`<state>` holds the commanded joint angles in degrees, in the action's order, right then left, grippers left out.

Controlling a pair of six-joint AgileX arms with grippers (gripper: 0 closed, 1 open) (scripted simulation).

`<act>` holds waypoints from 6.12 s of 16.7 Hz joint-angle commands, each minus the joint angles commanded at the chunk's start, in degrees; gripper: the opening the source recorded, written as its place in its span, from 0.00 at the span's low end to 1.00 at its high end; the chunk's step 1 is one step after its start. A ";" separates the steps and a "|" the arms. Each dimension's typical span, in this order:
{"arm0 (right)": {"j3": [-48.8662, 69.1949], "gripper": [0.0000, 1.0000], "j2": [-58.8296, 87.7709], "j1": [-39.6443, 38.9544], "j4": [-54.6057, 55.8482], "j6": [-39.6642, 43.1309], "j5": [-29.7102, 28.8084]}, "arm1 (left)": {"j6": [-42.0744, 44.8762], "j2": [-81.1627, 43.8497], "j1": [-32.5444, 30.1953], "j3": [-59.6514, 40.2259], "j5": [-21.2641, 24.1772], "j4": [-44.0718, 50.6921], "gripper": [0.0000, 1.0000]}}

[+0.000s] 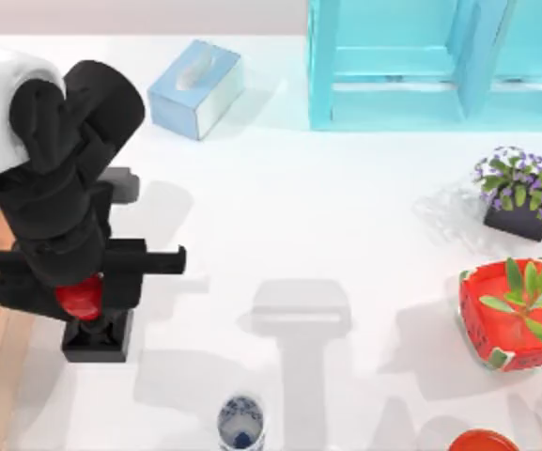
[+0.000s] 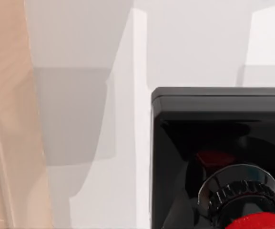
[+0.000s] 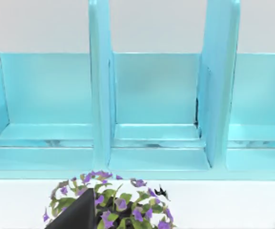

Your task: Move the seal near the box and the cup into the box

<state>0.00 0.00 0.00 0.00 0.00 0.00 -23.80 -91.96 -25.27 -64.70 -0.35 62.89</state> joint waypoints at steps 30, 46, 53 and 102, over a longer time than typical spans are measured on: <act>0.00 1.00 0.00 0.00 0.00 0.00 0.00 | -0.41 -0.25 -0.31 -12.05 -0.01 12.71 1.00; 0.00 1.00 0.00 0.00 0.00 0.00 0.00 | -13.27 -3.12 -13.01 -17.55 0.15 15.70 1.00; 0.00 1.00 0.00 0.00 0.00 0.00 0.00 | -31.67 -6.54 -31.48 -10.37 0.39 3.82 1.00; 0.00 1.00 0.00 0.00 0.00 0.00 0.00 | -23.58 2.32 -23.36 2.30 0.42 -0.13 0.00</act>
<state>0.00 0.00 0.00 0.00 0.00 0.00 -47.39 -89.64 -48.63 -62.40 0.07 62.76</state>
